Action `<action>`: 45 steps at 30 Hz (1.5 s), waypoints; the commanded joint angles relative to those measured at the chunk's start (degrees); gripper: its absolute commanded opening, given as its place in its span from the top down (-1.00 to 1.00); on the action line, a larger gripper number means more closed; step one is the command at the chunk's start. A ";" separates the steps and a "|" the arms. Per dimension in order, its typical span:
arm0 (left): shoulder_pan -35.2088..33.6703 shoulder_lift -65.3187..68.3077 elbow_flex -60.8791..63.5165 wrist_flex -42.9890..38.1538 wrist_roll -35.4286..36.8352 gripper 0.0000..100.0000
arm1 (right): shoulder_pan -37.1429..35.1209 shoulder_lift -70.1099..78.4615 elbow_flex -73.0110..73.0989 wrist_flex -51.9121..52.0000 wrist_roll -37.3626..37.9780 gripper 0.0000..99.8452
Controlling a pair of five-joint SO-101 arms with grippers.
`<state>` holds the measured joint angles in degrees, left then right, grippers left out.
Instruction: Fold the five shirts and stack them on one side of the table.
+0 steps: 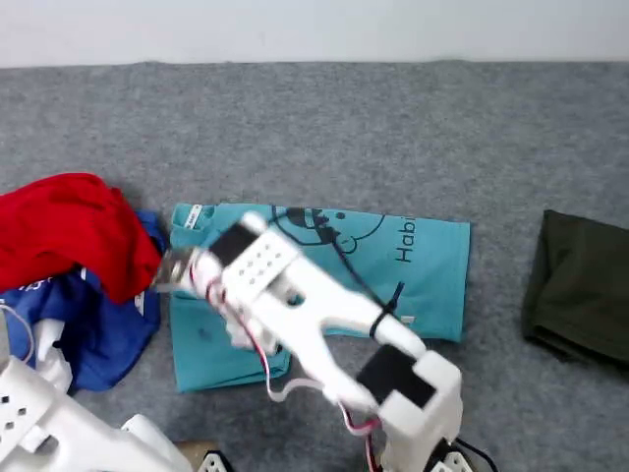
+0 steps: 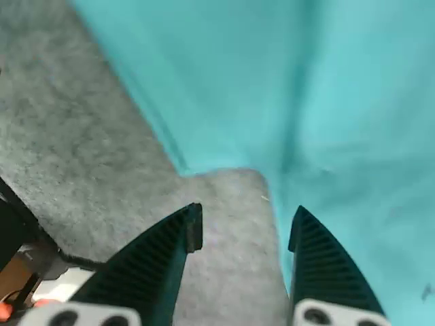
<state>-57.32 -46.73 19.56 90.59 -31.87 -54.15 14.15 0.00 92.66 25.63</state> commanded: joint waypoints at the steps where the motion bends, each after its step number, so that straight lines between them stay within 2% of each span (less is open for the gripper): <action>1: 0.09 -1.23 -0.31 -0.79 0.53 0.97 | -6.37 -8.22 10.73 -8.04 0.53 0.56; 5: 0.09 -1.23 -0.31 -0.79 0.53 0.97 | -11.47 -11.38 18.81 -17.45 0.35 0.56; 11: 0.00 -1.23 -0.31 -0.79 0.53 0.97 | -12.44 -9.54 18.55 -24.13 0.70 0.55; 19: 0.00 -1.23 -0.31 -0.79 0.53 0.97 | -12.44 -1.27 13.10 -26.68 0.70 0.56; 32: 0.00 -1.23 -0.31 -0.79 0.53 0.97 | -12.18 3.21 12.31 -27.21 0.79 0.57; 39: 0.00 -1.23 -0.31 -0.79 0.53 0.97 | -11.74 6.29 8.79 -28.35 2.81 0.89; 42: 0.00 -1.23 -0.31 -0.79 0.53 0.97 | -11.38 6.29 6.77 -27.91 7.65 0.92; 45: 0.00 -1.23 -0.31 -0.79 0.53 0.97 | -10.59 6.20 5.36 -26.86 7.30 0.93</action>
<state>-57.32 -46.73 19.56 90.59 -31.87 -65.41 20.92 8.26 65.05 31.87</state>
